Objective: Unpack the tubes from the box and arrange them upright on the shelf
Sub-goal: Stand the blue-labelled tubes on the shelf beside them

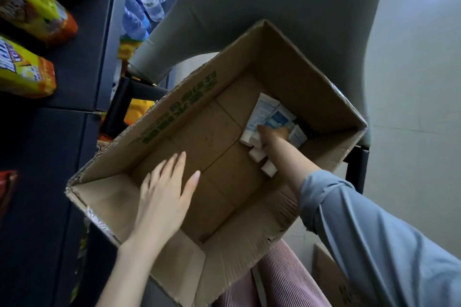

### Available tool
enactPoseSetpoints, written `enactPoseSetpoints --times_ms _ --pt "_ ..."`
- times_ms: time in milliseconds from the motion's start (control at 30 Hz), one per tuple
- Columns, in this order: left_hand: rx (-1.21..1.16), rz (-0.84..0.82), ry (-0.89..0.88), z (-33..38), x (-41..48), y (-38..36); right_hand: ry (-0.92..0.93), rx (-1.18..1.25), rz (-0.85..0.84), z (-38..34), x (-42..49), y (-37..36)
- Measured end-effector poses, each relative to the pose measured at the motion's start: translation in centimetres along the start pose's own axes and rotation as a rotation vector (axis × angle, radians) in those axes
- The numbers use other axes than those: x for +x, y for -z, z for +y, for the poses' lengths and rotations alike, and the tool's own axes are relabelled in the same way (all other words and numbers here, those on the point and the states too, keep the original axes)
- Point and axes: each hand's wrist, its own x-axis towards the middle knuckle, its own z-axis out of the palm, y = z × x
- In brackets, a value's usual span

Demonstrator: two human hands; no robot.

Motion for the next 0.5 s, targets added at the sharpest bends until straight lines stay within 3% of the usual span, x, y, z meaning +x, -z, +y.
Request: enactPoseSetpoints --times_ms 233,300,500 --pt "-0.412 0.048 -0.001 1.3 0.6 0.2 -0.110 0.414 -0.367 -0.4 -5.5 0.4" --pt "-0.538 0.083 0.001 1.7 0.7 0.6 -0.022 0.373 -0.430 0.2 -8.0 0.5" --pt "-0.769 0.174 0.002 1.8 0.9 2.4 0.481 0.023 -0.540 2.8 -14.6 2.2"
